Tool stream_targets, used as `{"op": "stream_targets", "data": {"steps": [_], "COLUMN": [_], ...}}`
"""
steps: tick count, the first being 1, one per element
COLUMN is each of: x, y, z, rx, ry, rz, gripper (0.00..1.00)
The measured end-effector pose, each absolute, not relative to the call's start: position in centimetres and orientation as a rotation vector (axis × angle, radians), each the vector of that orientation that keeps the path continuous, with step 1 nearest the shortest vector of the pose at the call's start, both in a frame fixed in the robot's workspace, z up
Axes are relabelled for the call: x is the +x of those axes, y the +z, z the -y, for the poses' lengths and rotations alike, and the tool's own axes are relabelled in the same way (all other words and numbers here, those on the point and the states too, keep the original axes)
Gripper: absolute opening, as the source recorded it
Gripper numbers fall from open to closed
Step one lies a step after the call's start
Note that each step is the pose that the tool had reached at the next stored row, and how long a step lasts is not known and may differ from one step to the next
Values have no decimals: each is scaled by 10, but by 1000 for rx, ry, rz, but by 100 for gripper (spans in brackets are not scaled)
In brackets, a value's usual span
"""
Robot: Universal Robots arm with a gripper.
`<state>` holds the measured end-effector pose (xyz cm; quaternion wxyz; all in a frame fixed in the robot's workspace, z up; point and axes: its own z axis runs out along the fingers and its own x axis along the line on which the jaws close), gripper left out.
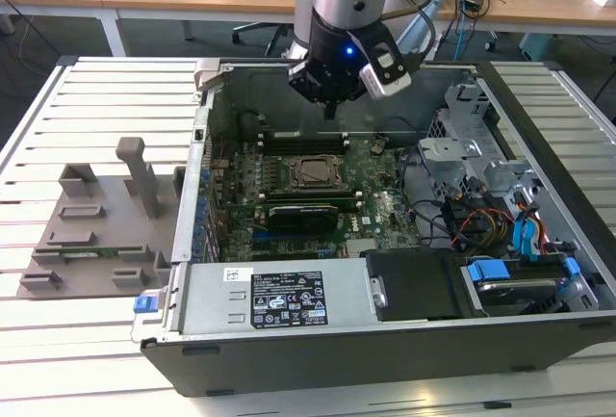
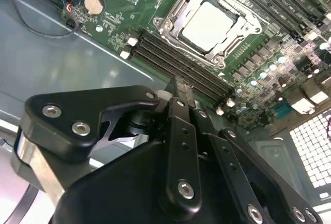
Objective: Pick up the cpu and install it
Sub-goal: 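Install the second cpu locking lever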
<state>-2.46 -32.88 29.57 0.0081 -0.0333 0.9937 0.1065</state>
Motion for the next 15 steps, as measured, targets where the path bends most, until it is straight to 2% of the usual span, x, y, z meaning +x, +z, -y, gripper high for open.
{"op": "stream_targets", "data": {"steps": [7, 9, 12, 15], "x": [-25, -25, -25, -27], "y": [295, 295, 295, 293], "z": [346, 350, 352, 372], "rx": [-104, -104, -105, -105], "ry": [330, 295, 212, 202], "rz": [-3106, -3110, -3119, -3120], "gripper": [11, 11, 11, 11]}}
